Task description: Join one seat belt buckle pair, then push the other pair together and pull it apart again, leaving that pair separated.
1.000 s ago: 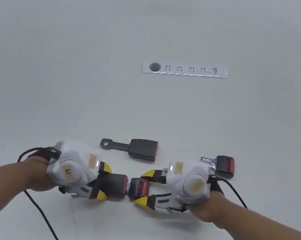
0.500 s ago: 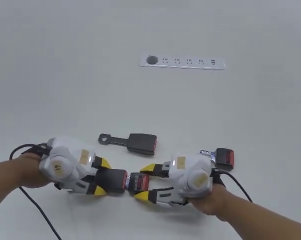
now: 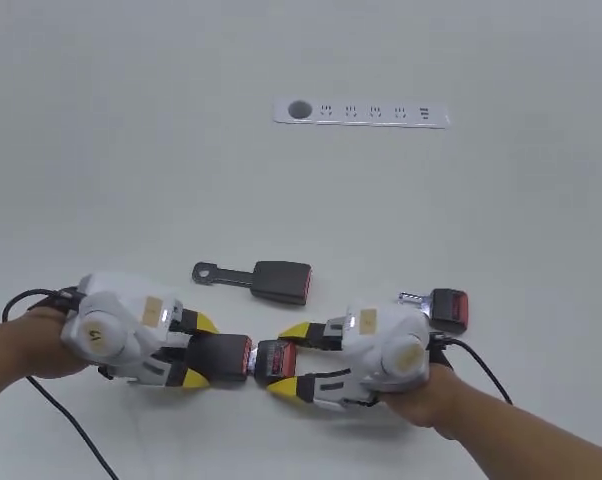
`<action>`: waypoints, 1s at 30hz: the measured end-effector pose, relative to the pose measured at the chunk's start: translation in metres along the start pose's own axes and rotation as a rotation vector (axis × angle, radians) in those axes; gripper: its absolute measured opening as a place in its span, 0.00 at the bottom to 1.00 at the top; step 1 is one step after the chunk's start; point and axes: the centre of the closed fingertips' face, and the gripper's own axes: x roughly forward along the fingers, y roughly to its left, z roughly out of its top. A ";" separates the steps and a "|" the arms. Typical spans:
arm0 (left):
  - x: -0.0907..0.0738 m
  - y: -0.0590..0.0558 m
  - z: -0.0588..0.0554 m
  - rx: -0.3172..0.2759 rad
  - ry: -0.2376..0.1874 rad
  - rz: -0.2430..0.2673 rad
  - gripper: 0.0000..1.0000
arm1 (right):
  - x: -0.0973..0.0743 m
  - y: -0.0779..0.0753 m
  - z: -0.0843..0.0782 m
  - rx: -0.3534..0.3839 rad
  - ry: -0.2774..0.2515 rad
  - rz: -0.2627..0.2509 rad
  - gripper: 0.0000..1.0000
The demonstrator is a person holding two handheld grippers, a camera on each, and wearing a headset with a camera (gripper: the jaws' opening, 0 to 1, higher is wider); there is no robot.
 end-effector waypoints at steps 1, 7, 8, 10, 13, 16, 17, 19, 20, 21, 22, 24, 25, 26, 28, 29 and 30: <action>0.000 0.000 0.000 0.000 -0.001 0.000 0.33 | 0.000 0.000 0.000 -0.001 -0.001 0.000 0.34; -0.001 0.000 0.000 0.002 -0.012 -0.007 0.33 | -0.001 0.000 0.000 -0.001 -0.008 0.001 0.33; 0.000 0.000 0.000 0.001 -0.014 -0.007 0.33 | -0.001 0.000 0.000 0.001 -0.009 0.001 0.33; 0.000 -0.001 0.001 0.000 -0.016 -0.007 0.33 | -0.001 0.000 0.000 -0.003 -0.009 0.000 0.33; 0.000 -0.001 0.001 0.002 -0.020 -0.008 0.32 | -0.001 0.000 0.000 -0.004 -0.011 -0.001 0.33; -0.001 -0.001 0.001 0.003 -0.021 -0.010 0.32 | -0.001 0.000 -0.001 -0.003 -0.013 -0.002 0.33; -0.001 -0.001 0.001 0.002 -0.022 -0.010 0.32 | 0.000 0.000 -0.001 -0.002 -0.014 -0.002 0.33; -0.001 -0.002 0.001 0.003 -0.024 -0.009 0.32 | -0.001 0.000 -0.001 -0.001 -0.014 -0.003 0.33; -0.001 -0.002 0.001 0.002 -0.024 -0.009 0.32 | -0.001 0.000 -0.001 0.001 -0.016 -0.004 0.33; -0.001 -0.002 0.001 0.002 -0.025 -0.008 0.32 | -0.001 0.000 -0.001 0.000 -0.016 -0.005 0.33; -0.001 -0.002 0.001 0.003 -0.025 -0.008 0.32 | -0.001 0.001 -0.001 -0.004 -0.015 -0.007 0.33; -0.002 -0.002 0.001 0.002 -0.026 -0.007 0.32 | -0.001 0.000 -0.001 0.001 -0.017 -0.008 0.33; -0.002 -0.002 0.001 0.002 -0.026 -0.007 0.32 | -0.001 0.000 -0.001 0.000 -0.016 -0.009 0.33; -0.002 -0.002 0.001 0.002 -0.026 -0.007 0.32 | -0.001 0.000 -0.001 0.000 -0.016 -0.009 0.33; -0.002 -0.002 0.000 0.003 -0.025 -0.009 0.32 | -0.001 0.001 -0.001 0.000 -0.016 -0.009 0.33; -0.002 -0.002 0.000 0.004 -0.024 -0.010 0.32 | -0.001 0.000 -0.001 0.003 -0.018 -0.009 0.33; -0.002 -0.001 0.000 0.005 -0.024 -0.010 0.32 | -0.001 0.001 -0.001 0.002 -0.018 -0.010 0.33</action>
